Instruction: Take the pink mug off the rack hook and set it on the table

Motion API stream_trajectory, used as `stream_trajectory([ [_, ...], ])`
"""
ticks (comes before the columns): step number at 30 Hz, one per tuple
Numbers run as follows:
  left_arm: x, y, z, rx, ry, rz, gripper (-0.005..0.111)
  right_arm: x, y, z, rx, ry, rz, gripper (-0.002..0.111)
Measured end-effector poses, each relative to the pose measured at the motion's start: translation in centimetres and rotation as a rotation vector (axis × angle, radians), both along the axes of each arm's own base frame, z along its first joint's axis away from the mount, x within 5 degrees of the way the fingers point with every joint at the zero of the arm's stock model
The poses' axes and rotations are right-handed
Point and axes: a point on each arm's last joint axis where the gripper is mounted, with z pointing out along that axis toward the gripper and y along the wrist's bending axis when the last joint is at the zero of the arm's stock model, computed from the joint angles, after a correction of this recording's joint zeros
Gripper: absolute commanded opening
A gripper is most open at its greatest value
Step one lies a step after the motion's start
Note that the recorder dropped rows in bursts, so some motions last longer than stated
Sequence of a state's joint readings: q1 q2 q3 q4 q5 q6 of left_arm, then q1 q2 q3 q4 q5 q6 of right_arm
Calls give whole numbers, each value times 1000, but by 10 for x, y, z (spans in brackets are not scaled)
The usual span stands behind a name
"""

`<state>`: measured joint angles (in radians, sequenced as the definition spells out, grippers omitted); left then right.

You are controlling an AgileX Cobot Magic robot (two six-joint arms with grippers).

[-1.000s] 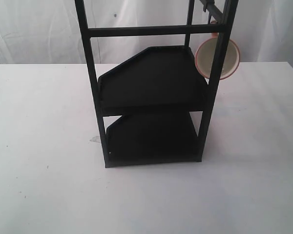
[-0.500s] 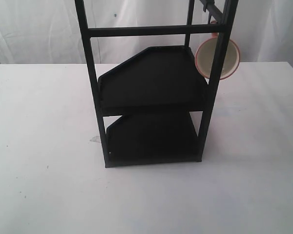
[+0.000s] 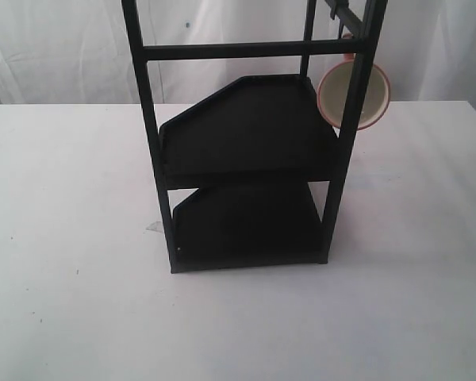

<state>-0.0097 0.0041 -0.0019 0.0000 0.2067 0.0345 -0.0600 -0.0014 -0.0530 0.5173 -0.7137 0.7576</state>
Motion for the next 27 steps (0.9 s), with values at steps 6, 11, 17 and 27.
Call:
stream_trajectory([
  [6, 0, 0, 0, 0, 0, 0, 0, -14, 9, 47, -663, 286, -568, 0],
  [11, 0, 0, 0, 0, 0, 0, 0, 26, 22, 16, -1309, 703, -634, 0],
  [17, 0, 0, 0, 0, 0, 0, 0, 49, 20, 4, -1338, 816, -537, 0],
  [27, 0, 0, 0, 0, 0, 0, 0, 80, 28, 14, -1388, 1010, -176, 0],
])
